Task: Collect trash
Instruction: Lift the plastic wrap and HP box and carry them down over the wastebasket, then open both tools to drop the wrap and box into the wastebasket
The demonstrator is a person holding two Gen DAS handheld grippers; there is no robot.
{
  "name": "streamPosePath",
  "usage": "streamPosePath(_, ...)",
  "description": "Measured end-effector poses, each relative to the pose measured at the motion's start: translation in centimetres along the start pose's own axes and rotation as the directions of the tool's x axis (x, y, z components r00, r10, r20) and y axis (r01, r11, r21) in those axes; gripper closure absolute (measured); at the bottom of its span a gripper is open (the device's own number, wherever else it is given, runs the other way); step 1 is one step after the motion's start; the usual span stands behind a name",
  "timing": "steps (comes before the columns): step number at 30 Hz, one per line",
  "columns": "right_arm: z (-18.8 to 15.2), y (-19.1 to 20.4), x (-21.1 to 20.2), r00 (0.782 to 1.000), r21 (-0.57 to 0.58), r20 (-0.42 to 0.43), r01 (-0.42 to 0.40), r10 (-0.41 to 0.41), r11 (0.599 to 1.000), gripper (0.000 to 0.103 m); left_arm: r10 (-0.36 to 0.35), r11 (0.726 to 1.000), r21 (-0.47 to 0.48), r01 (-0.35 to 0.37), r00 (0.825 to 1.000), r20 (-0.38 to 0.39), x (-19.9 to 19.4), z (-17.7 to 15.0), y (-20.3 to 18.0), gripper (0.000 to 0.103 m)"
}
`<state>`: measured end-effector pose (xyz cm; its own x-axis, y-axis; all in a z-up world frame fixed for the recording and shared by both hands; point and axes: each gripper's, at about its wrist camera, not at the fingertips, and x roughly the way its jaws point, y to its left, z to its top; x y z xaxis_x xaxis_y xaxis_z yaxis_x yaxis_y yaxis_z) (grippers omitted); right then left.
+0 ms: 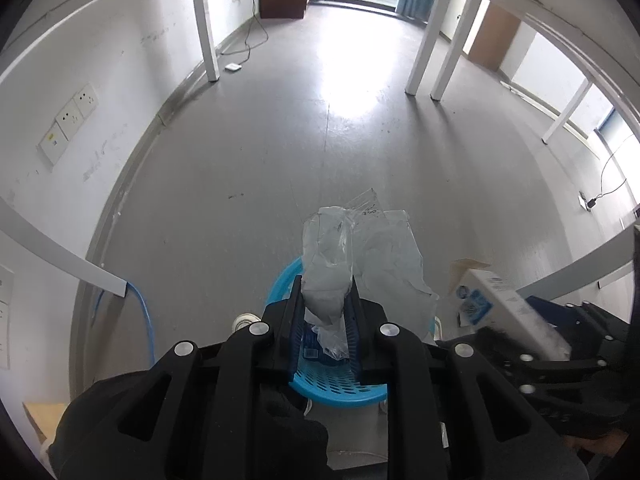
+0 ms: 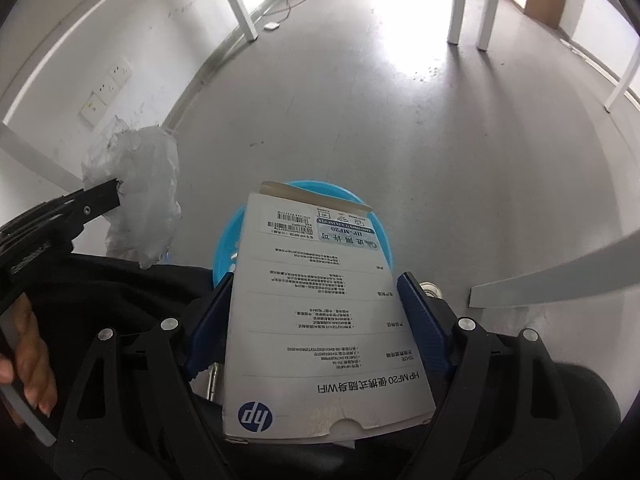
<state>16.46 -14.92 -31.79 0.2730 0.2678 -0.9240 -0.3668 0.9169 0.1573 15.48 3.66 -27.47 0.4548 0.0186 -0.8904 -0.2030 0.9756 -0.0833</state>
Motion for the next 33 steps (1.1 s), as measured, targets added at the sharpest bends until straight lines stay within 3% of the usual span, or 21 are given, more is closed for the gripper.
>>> streamPosePath(8, 1.3, -1.5, 4.1, 0.996, 0.081, -0.080, -0.043, 0.049, 0.996, 0.027, -0.005, 1.000, -0.028, 0.002, 0.994, -0.107, 4.2, 2.1, 0.6, 0.083)
streamPosePath(15, 1.9, -2.5, 6.9, 0.987, 0.147, -0.132, -0.068, 0.088, 0.987, 0.027, 0.008, 0.998, -0.051, -0.020, 0.975, -0.220, 7.8, 3.3, 1.2, 0.083)
streamPosePath(28, 1.7, -2.6, 8.6, 0.979, 0.172, -0.169, -0.085, 0.115, 0.981, 0.025, -0.016, 0.996, -0.093, -0.007, 0.971, -0.241, 9.1, 3.4, 1.7, 0.081)
streamPosePath(30, 1.8, -2.8, 8.7, 0.979, 0.171, -0.162, -0.096, 0.124, 0.981, 0.023, -0.020, 0.995, -0.103, -0.004, 0.974, -0.225, 8.9, 3.3, 1.9, 0.072)
streamPosePath(32, 1.6, -2.7, 8.8, 0.978, 0.169, -0.166, -0.101, 0.130, 0.980, 0.015, -0.024, 0.994, -0.107, 0.001, 0.976, -0.218, 9.0, 3.4, 2.1, 0.042)
streamPosePath(33, 1.5, -2.9, 8.8, 0.978, 0.165, -0.167, -0.098, 0.126, 0.981, 0.014, -0.023, 0.994, -0.106, 0.000, 0.977, -0.211, 8.9, 3.4, 2.1, 0.042)
